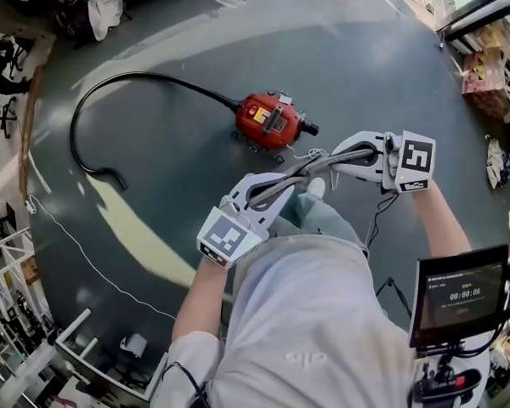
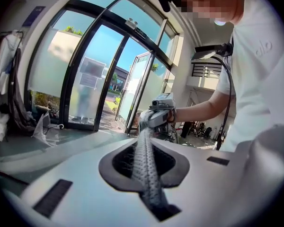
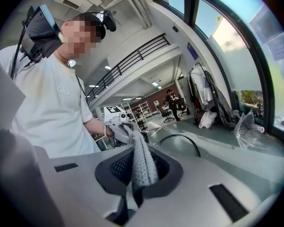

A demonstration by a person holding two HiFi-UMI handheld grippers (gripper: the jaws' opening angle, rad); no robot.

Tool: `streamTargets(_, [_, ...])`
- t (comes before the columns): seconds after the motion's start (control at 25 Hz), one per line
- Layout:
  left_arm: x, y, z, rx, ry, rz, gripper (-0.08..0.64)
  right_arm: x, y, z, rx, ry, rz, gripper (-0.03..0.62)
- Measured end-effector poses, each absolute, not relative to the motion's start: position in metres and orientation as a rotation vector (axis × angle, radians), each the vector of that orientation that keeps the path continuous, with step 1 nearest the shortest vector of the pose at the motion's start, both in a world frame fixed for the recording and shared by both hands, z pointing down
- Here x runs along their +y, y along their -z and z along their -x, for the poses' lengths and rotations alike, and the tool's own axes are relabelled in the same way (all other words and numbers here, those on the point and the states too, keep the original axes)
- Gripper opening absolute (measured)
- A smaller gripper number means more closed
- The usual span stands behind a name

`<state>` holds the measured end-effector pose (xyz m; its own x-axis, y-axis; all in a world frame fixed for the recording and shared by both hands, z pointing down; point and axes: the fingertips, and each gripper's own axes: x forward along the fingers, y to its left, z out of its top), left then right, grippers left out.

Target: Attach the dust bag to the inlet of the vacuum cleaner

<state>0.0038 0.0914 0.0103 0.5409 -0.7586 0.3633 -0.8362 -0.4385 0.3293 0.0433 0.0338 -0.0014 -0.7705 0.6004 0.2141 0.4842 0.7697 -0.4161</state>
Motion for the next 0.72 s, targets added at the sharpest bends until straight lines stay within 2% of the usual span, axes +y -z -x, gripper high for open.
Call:
streamTargets(0.36, [0.066,-0.118,-0.031,-1.304,-0.169,-2.138,0.041,0.006,-0.108,-0.069,-2.552,-0.645,0.611,0.02])
streamTargets(0.72, [0.042,-0.31,-0.065,-1.361,-0.154,-1.973,0.04,-0.021,-0.303,-0.099,-2.497,-0.748,0.429,0.02])
